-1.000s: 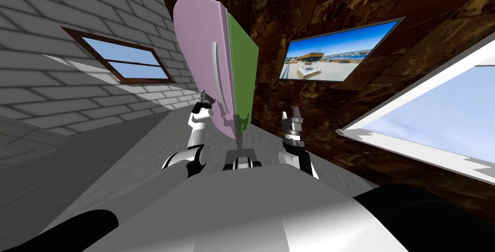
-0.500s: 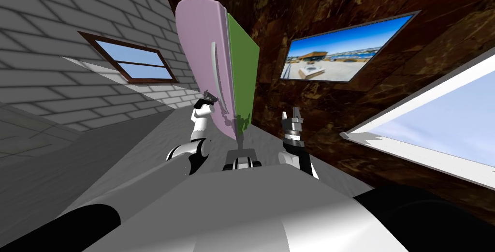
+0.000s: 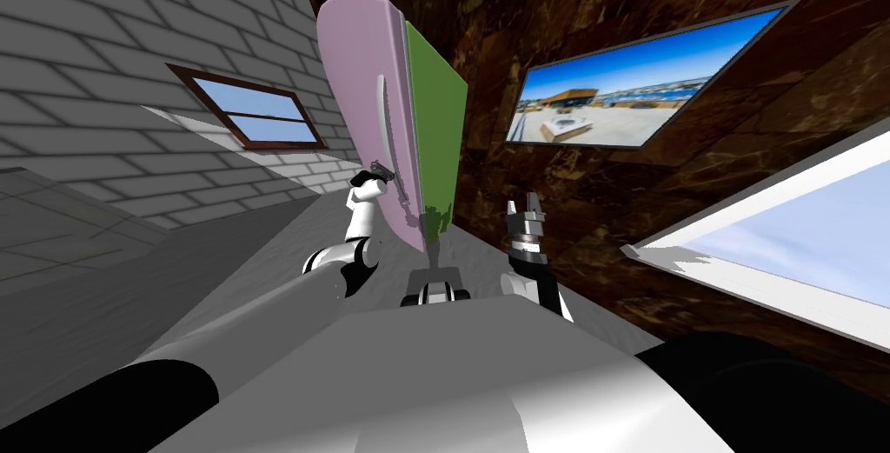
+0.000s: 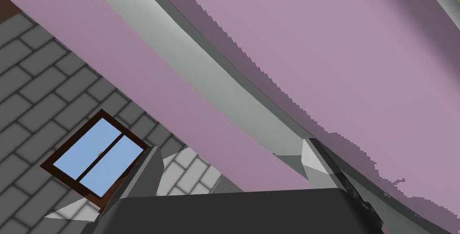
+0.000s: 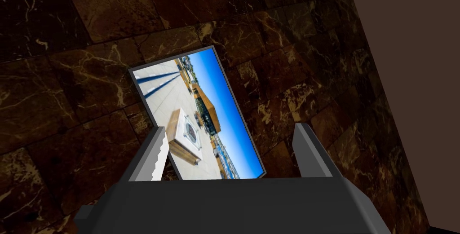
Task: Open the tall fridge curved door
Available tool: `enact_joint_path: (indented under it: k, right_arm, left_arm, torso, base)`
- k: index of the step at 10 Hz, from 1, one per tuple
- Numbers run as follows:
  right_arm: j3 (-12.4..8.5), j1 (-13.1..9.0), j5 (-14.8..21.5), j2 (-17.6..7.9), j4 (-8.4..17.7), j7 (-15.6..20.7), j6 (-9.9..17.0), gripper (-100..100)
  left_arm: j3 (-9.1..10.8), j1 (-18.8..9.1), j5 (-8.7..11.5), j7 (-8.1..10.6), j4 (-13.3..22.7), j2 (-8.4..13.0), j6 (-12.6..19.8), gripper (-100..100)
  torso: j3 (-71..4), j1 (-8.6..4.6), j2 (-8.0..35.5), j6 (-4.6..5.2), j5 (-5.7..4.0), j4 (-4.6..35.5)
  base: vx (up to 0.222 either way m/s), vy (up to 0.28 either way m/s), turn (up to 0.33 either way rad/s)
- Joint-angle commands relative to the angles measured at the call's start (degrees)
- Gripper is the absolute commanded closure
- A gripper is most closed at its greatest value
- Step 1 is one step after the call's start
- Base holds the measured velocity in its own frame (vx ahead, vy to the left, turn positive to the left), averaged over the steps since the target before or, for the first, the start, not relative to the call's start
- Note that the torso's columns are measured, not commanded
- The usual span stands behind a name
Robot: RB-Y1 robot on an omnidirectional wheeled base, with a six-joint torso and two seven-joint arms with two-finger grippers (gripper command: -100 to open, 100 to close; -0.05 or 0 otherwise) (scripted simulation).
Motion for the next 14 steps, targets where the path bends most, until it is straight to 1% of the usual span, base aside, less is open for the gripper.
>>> enact_joint_path:
  k: [1,3,6,7,8,9,10,11,12,13,14]
  right_arm:
    - [0.00,0.00,0.00,0.00,0.00,0.00,0.00,0]
    - [0.00,0.00,0.00,0.00,0.00,0.00,0.00,0]
    - [0.00,0.00,0.00,0.00,0.00,0.00,0.00,0]
    - [0.00,0.00,0.00,0.00,0.00,0.00,0.00,0]
    - [0.00,0.00,0.00,-0.01,0.00,0.00,0.00,0]
    - [-0.01,0.00,0.00,-0.01,0.00,0.00,0.00,0]
    - [-0.01,0.00,0.00,-0.01,0.00,0.00,0.00,0]
    - [-0.02,-0.01,0.00,-0.02,0.00,0.00,0.00,0]
    - [-0.03,-0.01,0.00,-0.03,0.01,0.00,0.00,0]
    - [-0.04,-0.01,0.00,-0.04,0.01,0.00,0.01,0]
    - [-0.04,-0.01,0.00,-0.04,0.01,0.00,0.01,0]
  left_arm:
    - [1.44,-3.85,0.80,0.90,3.84,0.69,2.51,-100]
    - [2.45,-6.66,1.41,1.54,6.62,1.65,4.15,-100]
    - [3.42,-9.34,1.99,2.15,9.24,3.06,5.71,-100]
    - [3.35,-8.56,1.55,2.13,7.96,2.43,5.70,-100]
    - [3.38,-8.62,1.57,2.18,7.97,2.47,5.87,-100]
    - [3.38,-8.61,1.57,2.18,7.97,2.46,5.85,100]
    - [2.69,-8.72,2.66,1.53,7.67,1.77,6.29,100]
    - [2.69,-8.72,2.66,1.53,7.67,1.77,6.29,100]
    - [2.01,-8.83,3.75,0.89,7.36,1.08,6.73,100]
    - [2.01,-8.83,3.75,0.89,7.36,1.08,6.73,100]
    - [1.33,-8.93,4.84,0.24,7.05,0.39,7.17,100]
  torso:
    - [0.02,0.02,0.03,-0.01,0.01,0.02]
    - [-0.02,-0.11,-0.02,0.00,-0.03,0.00]
    - [0.01,0.03,0.01,0.00,0.01,0.01]
    - [0.00,0.03,0.00,-0.01,0.01,0.01]
    - [0.00,0.07,0.00,0.00,0.02,0.00]
    - [0.00,0.06,0.00,-0.01,0.02,0.01]
    - [-0.01,0.01,-0.01,-0.01,0.00,0.01]
    - [0.06,0.44,0.11,-0.01,0.11,0.04]
    - [0.08,0.58,0.12,-0.06,0.19,0.05]
    - [0.04,0.50,0.06,-0.04,0.16,0.03]
    - [0.07,0.15,0.13,-0.04,0.07,0.04]
  base:
    - [0.020,-0.079,0.080]
    - [0.017,-0.089,0.074]
    - [0.008,-0.062,0.046]
    - [0.004,-0.023,0.008]
    - [0.000,0.000,0.000]
    - [0.000,0.000,0.000]
    - [-0.045,0.163,-0.073]
    - [-0.059,0.267,-0.075]
    - [-0.058,0.338,-0.075]
    - [-0.109,0.333,-0.041]
    - [-0.110,0.345,-0.061]
